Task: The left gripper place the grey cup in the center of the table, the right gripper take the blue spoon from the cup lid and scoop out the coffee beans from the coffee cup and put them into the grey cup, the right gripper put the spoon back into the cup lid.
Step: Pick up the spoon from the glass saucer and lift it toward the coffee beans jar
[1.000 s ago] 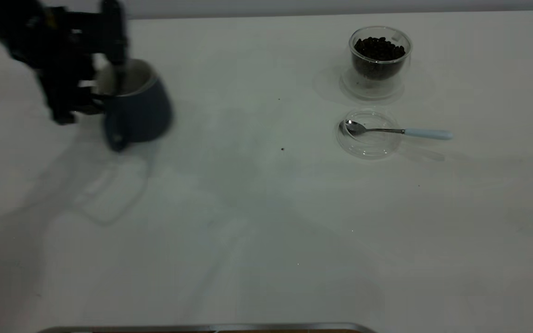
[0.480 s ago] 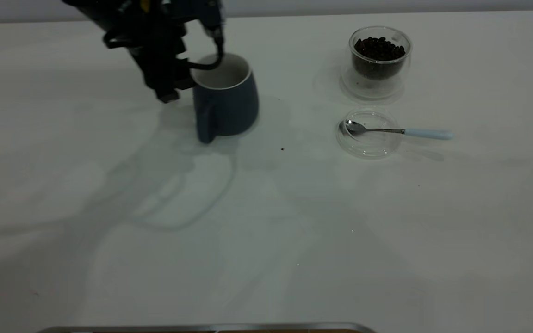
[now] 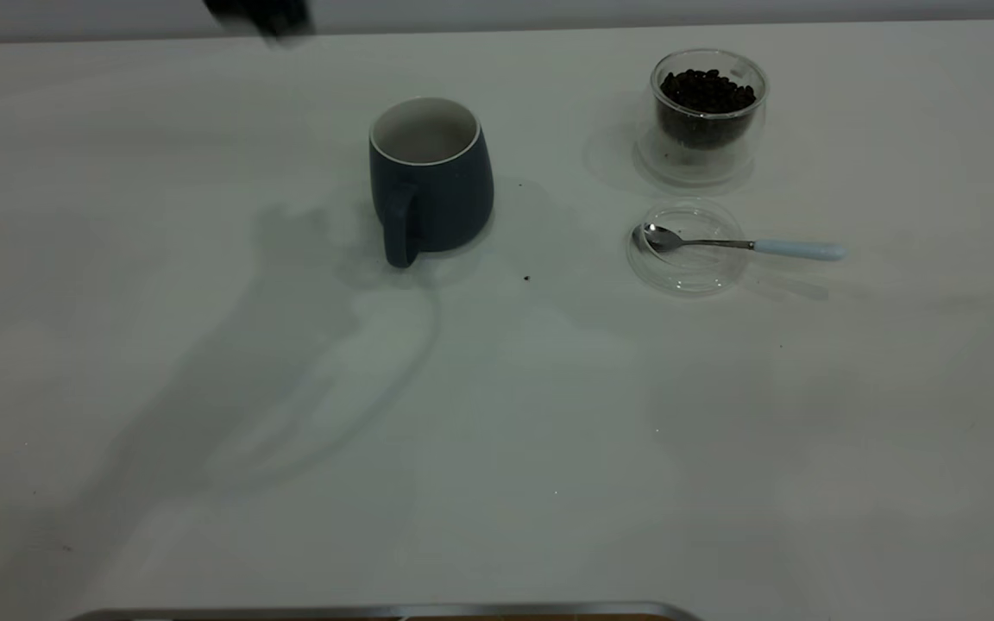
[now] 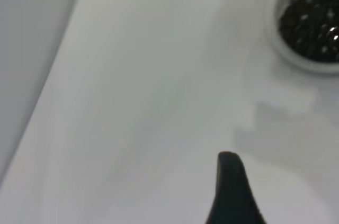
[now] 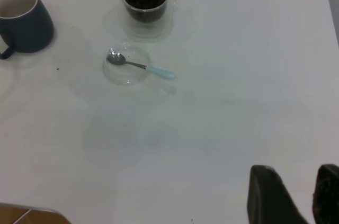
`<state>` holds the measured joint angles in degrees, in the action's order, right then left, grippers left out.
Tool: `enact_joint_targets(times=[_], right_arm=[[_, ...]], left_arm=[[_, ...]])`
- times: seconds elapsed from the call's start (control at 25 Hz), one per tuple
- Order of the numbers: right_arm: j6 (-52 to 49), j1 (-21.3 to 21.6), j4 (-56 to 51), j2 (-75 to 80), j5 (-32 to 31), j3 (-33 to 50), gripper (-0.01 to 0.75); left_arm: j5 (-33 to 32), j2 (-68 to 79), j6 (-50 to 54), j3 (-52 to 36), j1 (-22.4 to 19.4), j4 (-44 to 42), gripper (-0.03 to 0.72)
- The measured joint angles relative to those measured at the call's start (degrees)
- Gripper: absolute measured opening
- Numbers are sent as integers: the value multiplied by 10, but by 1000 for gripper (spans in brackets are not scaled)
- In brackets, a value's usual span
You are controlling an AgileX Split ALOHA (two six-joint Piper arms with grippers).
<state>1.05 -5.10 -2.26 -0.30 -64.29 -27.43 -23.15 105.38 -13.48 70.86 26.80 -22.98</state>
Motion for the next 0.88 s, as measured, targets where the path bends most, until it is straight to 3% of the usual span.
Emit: enact_joint_targets(times=[0.24,0.44,0.64,0.88], right_arm=[[0,0,0,0,0,0,238],[0,0,0,0,0,0,238],[0,0,0,0,0,0,238],[0,0,0,0,0,0,238]], left_arm=[[-261,-200,158,0,0,2,567],[-403,-358,209,0,0,12,567],[-436,-482,219,-36,0,43,567],[-436,-644,214,-176,0,97,567]])
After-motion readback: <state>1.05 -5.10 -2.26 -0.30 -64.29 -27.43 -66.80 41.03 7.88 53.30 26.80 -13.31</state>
